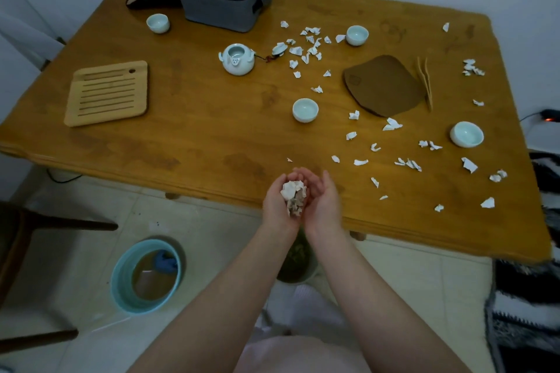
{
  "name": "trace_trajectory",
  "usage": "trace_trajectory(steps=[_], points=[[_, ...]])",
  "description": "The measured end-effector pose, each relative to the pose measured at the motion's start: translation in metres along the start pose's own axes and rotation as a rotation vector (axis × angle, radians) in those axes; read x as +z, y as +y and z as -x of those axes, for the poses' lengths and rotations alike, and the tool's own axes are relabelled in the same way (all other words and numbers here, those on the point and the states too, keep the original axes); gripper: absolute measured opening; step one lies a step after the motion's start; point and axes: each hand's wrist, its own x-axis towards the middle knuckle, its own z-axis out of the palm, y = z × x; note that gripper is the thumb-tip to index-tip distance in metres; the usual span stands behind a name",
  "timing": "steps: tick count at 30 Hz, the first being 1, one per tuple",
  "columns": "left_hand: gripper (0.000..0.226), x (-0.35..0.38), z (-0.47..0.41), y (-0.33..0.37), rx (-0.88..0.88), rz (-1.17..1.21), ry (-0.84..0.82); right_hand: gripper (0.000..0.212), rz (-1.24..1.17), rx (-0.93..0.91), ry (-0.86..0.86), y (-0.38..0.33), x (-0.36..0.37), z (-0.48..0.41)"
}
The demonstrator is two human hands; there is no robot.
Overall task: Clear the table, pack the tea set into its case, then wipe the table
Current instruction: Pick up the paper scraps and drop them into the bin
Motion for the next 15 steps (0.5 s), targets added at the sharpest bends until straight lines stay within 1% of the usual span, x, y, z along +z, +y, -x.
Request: trace_trajectory(steps=[2,6,9,13,15], points=[[0.025,-0.012,0.017,-0.006,-0.007,0.001,0.028,0.046,-0.054,0.021,0.018,0.017,-0.008,0.012],[0.031,-0.047,0.033,-0.018,-0.056,0.114,0.095,0.045,-0.132,0.08,0.071,0.053,-0.031,0.026],[0.039,-0.072,0.03,-0.027,-0.039,0.038,0.181,0.047,-0.211,0.107,0.145,0.081,-0.052,0.021],[0.032,-0.094,0.02,-0.042,-0.043,0.036,0.266,0.045,-0.296,0.102,0.212,0.104,-0.084,0.012],[0.028,-0.103,0.012,-0.049,-0.063,0.054,0.277,0.044,-0.322,0.096,0.238,0.111,-0.099,0.002]])
